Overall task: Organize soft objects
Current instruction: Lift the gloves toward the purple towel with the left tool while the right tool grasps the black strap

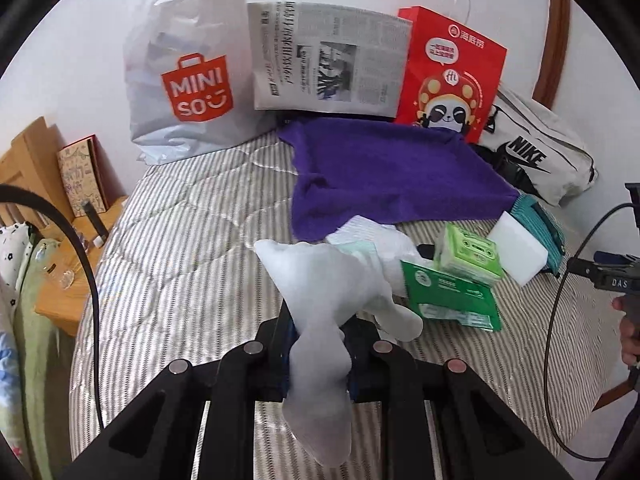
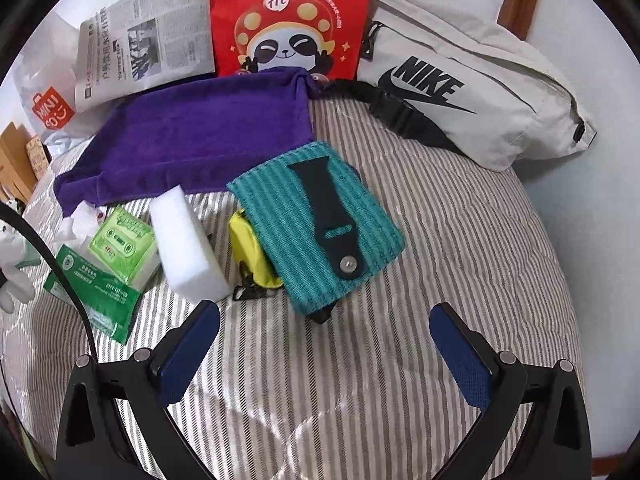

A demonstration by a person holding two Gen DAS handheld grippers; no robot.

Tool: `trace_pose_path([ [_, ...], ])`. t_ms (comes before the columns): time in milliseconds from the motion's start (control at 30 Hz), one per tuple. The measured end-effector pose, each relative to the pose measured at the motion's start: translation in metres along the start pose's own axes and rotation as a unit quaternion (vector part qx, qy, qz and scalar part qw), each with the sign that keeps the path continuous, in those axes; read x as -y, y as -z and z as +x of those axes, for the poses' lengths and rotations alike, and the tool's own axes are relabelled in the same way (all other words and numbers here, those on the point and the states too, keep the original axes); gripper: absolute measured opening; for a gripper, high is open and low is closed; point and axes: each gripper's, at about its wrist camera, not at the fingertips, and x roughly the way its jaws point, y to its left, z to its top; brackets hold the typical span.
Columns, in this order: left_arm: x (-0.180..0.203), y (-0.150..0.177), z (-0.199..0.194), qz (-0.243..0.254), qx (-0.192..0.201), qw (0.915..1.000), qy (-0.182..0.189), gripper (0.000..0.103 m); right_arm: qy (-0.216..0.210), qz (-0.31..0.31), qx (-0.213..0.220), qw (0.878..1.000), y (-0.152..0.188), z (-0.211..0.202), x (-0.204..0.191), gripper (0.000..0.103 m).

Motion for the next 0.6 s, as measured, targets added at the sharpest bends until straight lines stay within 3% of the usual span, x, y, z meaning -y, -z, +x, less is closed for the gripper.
trace_pose_path([
  [233, 0.016, 0.001, 0.013, 0.005, -0.010, 0.9997, 0.019, 0.019, 0.003, -0.002, 0.024, 1.000, -0.025, 0.023, 0.016, 0.099],
  [400, 0.021, 0.000, 0.017, 0.009, -0.014, 0.9995, 0.026, 0.019, -0.034, -0.002, 0.020, 0.999, -0.037, 0.042, 0.021, 0.074],
  [533, 0.024, -0.003, 0.021, 0.008, -0.019, 0.9993, 0.030, 0.019, -0.040, -0.016, 0.035, 0.998, -0.040, 0.049, 0.016, 0.069],
  [600, 0.025, -0.005, 0.021, 0.010, -0.019, 0.9993, 0.031, 0.019, -0.036, -0.025, 0.045, 0.998, -0.043, 0.048, 0.013, 0.055],
])
